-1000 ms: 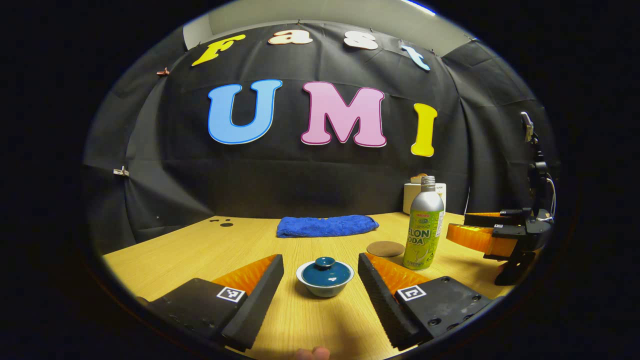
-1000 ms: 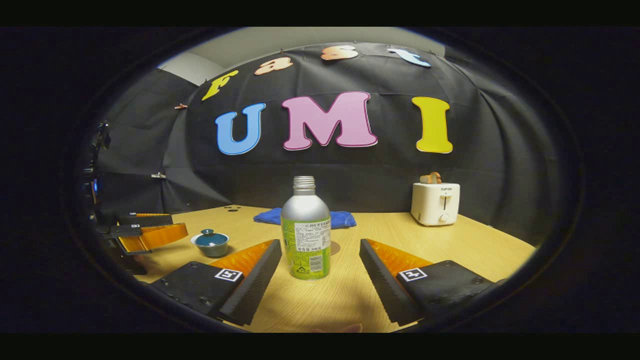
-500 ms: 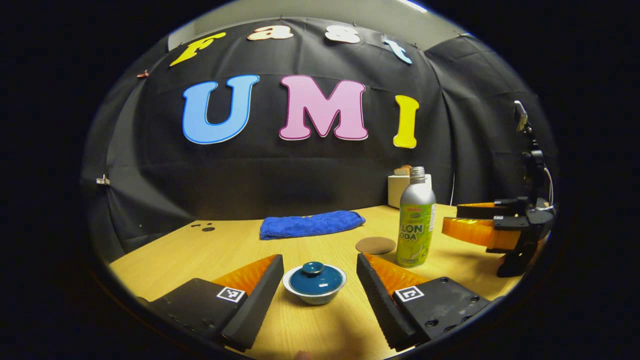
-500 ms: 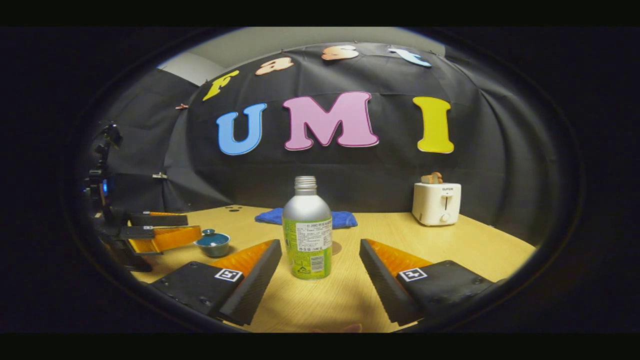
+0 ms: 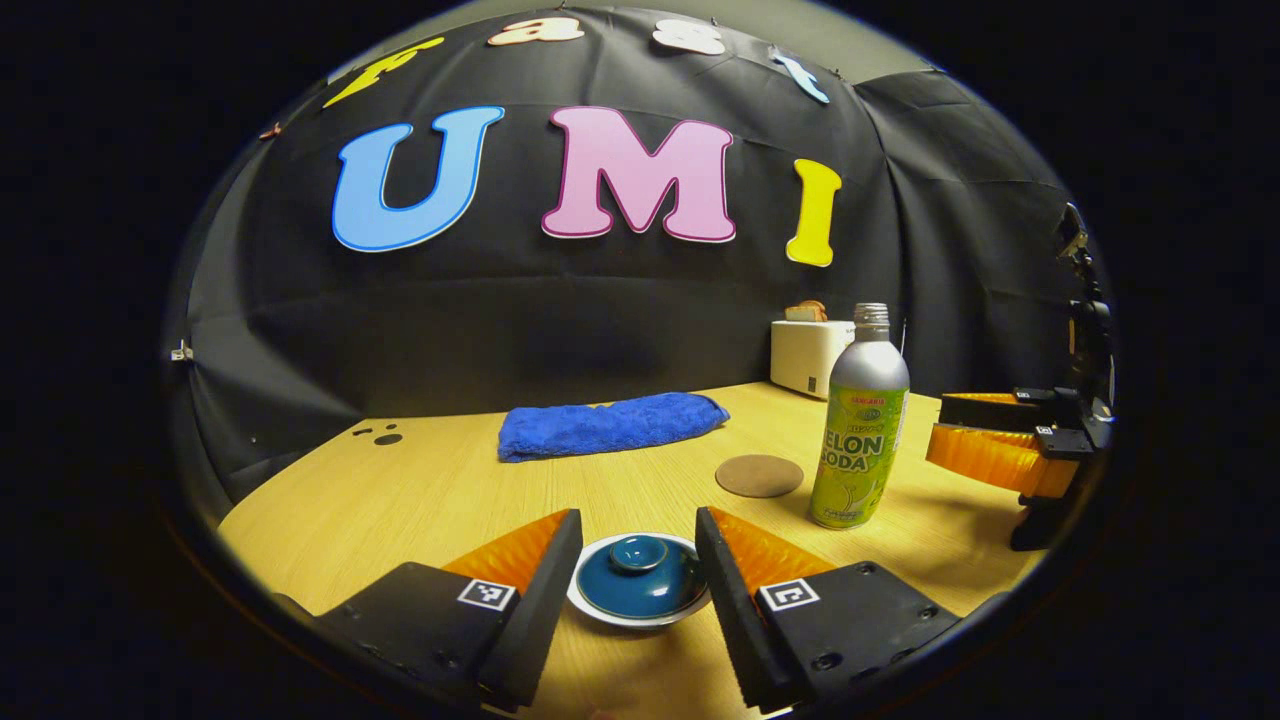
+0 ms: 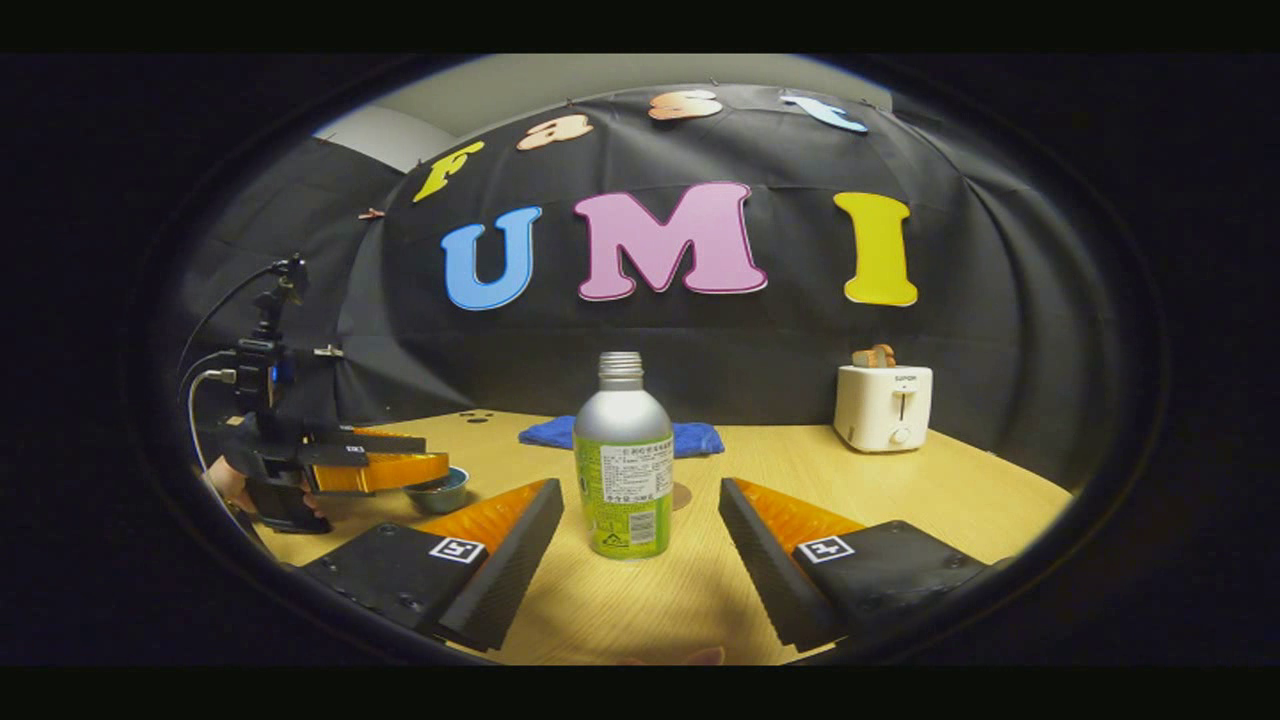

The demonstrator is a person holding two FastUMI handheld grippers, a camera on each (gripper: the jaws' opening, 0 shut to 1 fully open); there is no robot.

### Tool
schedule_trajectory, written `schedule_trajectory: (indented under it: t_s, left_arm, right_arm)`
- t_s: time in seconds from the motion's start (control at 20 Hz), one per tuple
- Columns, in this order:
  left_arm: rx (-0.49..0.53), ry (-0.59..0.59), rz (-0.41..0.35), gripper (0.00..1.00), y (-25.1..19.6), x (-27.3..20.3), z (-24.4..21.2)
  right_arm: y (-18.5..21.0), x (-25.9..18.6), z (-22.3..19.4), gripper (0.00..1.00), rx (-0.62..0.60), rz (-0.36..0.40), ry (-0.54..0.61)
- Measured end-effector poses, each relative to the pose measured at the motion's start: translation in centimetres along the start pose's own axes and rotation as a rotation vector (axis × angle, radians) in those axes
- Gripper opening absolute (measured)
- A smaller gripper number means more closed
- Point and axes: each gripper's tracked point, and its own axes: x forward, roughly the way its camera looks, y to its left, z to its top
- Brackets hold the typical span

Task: Open the teacup lid with one hand, grasp the water bottle and pour water into the teacup with the other hand; after pouring, place the water bottle on the coaster and then close the teacup lid.

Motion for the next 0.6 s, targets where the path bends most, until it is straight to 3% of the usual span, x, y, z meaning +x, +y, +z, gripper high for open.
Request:
schedule_trajectory:
  t_s: [0.15,0.3,0.45,0.6]
  left_arm:
    - [0.039,0.023,-0.019,0.73,-0.7,0.4,-0.2]
    - [0.081,0.055,-0.015,0.63,-0.9,1.0,-0.7]
    - [0.093,0.07,-0.002,0.62,-0.7,1.3,-0.9]
    - [0.079,0.071,0.009,0.53,-0.3,1.5,-0.8]
  right_arm:
    - [-0.5,0.3,0.0,0.97,0.0,-0.011,0.0]
    - [-0.4,0.4,0.0,0.97,0.0,-0.006,0.0]
    - [-0.2,0.3,0.0,0.97,0.0,0.007,0.0]
    - [0.0,0.3,0.0,0.98,0.001,0.016,0.001]
